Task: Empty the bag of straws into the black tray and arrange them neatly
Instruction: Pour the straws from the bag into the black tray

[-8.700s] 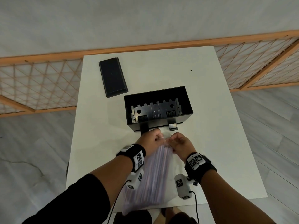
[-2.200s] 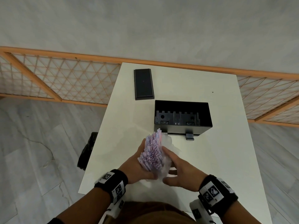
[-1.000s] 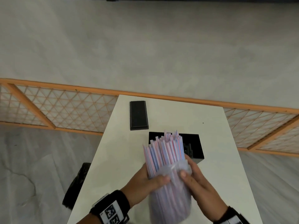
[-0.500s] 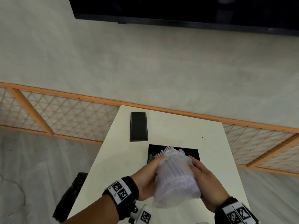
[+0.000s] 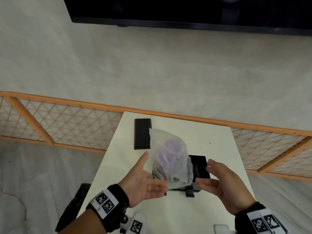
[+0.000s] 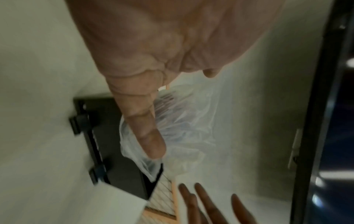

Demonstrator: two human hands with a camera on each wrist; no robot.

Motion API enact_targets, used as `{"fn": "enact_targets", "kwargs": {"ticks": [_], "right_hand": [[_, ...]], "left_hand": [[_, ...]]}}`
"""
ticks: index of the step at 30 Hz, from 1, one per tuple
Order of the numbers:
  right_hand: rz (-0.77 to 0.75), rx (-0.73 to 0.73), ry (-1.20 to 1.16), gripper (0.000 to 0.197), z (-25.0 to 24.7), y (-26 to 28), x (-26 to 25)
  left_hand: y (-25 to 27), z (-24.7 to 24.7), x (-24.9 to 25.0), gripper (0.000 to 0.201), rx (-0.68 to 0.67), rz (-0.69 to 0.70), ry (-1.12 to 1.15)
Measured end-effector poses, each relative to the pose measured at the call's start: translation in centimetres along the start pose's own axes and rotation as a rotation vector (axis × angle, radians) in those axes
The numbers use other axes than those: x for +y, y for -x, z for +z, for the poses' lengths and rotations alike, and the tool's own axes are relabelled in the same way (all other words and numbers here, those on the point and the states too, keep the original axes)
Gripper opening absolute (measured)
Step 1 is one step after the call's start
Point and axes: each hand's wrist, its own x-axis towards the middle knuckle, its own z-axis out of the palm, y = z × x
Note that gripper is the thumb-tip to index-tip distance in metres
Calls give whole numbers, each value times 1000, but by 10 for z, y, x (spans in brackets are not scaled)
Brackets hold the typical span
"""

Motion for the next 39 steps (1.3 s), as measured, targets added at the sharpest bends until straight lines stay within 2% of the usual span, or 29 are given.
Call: {"fn": "enact_targets", "kwargs": {"ticks": [3,5,6,7,9,10,12,13,14,16,17,20,21,26,30,35,39], "right_hand": [[-120,18,242,31,0,0,12],[-195,2,438,42,4,-1,18],[-238,-20,540,48,8,-1,19],[-274,-56,624,55,13,-2,21],[-336,-134,719,66,23,-10,27],[-348,-164,769,71,28,-16,28],[-370,-168,856,86,41,-28,28],[-388,-183,865,84,48,-32,23],[-408,-206,888,72,57,-35,17],[-401,-236,1027,46,67,-39,5],[-413,-217,1059,37,71,-43,0],[-433,-94,993,20,67,-54,-4],[-454,-67,995,18,63,-57,-6],[-602,-45,982,13,52,-52,-33],[-736,-24,959,12,53,-48,-49],[-737,-55,906,5,57,-48,-51],[-720,-78,901,3,61,-50,-47]], "left_hand": [[-1,-10,0,63,222,158,-166],[-8,-17,1,58,346,277,-385],[-12,-19,2,67,387,340,-485],[-16,-21,3,85,404,399,-552],[-27,-18,6,119,355,491,-633],[-30,-13,8,127,294,523,-664],[-38,-1,11,120,183,601,-717],[-44,5,13,109,147,613,-741],[-48,12,14,96,129,613,-764],[-57,24,13,56,164,596,-852],[-58,26,13,39,199,585,-908],[-53,34,17,9,267,634,-959],[-51,36,19,7,279,662,-972],[-41,42,33,26,280,773,-950],[-32,48,49,24,237,847,-879],[-28,45,54,23,259,873,-855],[-24,38,54,18,290,888,-750]]}}
